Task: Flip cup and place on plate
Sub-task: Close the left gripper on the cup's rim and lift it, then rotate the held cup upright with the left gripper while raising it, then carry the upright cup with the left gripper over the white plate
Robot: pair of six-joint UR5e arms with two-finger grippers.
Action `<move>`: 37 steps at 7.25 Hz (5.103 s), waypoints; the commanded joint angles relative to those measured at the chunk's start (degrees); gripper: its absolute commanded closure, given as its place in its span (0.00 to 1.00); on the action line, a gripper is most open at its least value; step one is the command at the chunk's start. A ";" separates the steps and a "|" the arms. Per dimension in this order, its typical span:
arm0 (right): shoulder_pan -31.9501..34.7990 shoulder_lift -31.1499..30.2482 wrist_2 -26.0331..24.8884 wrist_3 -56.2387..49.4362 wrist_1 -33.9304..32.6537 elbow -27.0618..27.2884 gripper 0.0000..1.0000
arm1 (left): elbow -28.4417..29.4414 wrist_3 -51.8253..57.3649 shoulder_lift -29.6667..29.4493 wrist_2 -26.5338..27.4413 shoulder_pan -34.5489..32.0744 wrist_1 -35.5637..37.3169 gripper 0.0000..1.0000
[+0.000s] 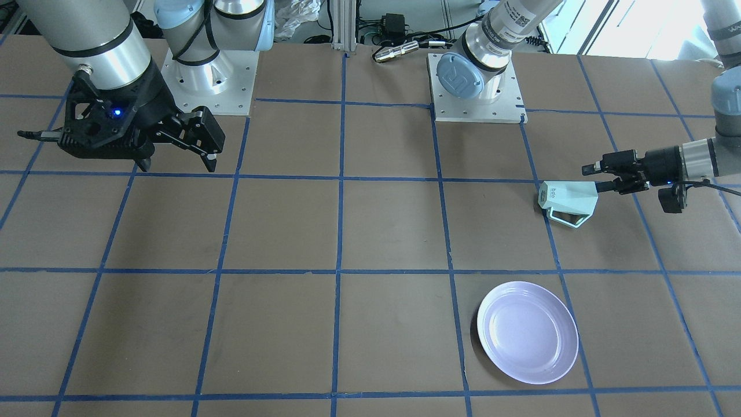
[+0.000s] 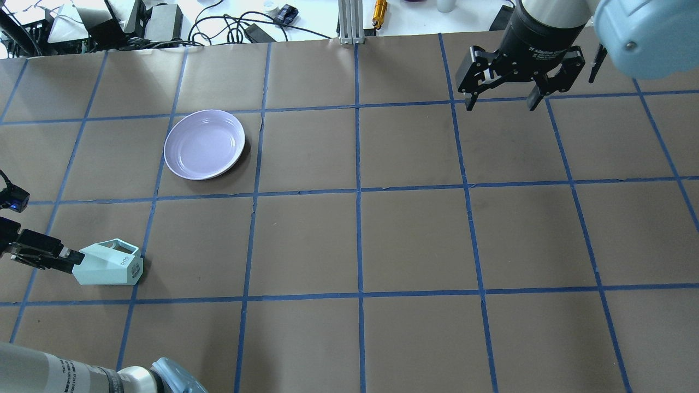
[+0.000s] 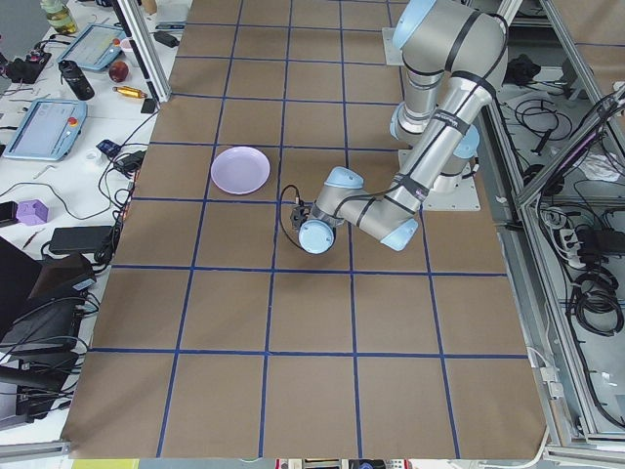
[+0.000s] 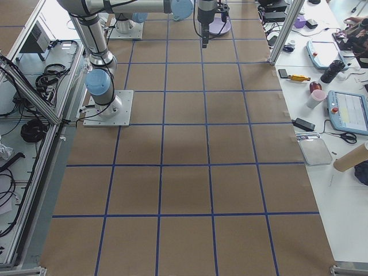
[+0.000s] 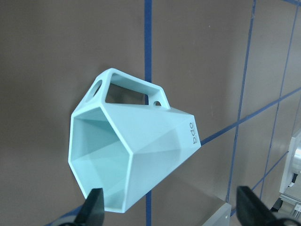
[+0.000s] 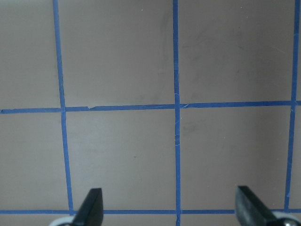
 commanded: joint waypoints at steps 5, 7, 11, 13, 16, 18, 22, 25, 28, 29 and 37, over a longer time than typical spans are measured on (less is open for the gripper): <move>0.00 0.00 0.00 0.00 -0.08 0.00 0.00 | 0.58 5.85 -4.09 -0.01 -0.07 -4.17 0.91; 0.00 0.00 0.00 0.00 0.01 0.00 0.00 | 0.67 5.85 -4.00 -0.01 0.02 -4.87 1.00; 0.00 0.00 0.00 0.00 0.01 0.00 0.00 | 9.78 4.72 -1.63 -0.01 -0.94 -16.01 1.00; 0.00 0.00 0.00 0.00 0.01 0.00 0.00 | 14.44 1.65 1.17 0.42 -4.61 -17.09 1.00; 0.00 0.00 0.00 0.09 0.01 0.00 0.00 | 17.37 -7.39 7.49 0.69 -13.66 -16.65 1.00; 0.00 0.00 0.00 0.00 0.01 0.00 0.00 | 17.28 -14.50 11.02 1.13 -20.42 -11.15 1.00; 0.00 0.00 0.09 0.00 0.01 0.09 0.00 | 16.49 -27.97 11.04 7.53 -35.64 5.90 1.00; 0.00 0.00 0.00 0.00 0.01 0.00 0.00 | 13.25 -27.99 7.79 11.23 -41.19 22.06 1.00; 0.00 0.00 0.00 0.00 0.01 0.00 0.00 | 11.04 -23.95 3.05 11.32 -43.82 34.72 1.00; 0.00 0.00 0.00 0.00 0.01 0.00 0.00 | 11.13 -23.77 1.64 11.76 -44.45 37.46 1.00; 0.00 0.00 0.00 0.00 0.01 0.00 0.00 | 9.55 -23.06 -4.52 15.63 -44.89 41.79 0.93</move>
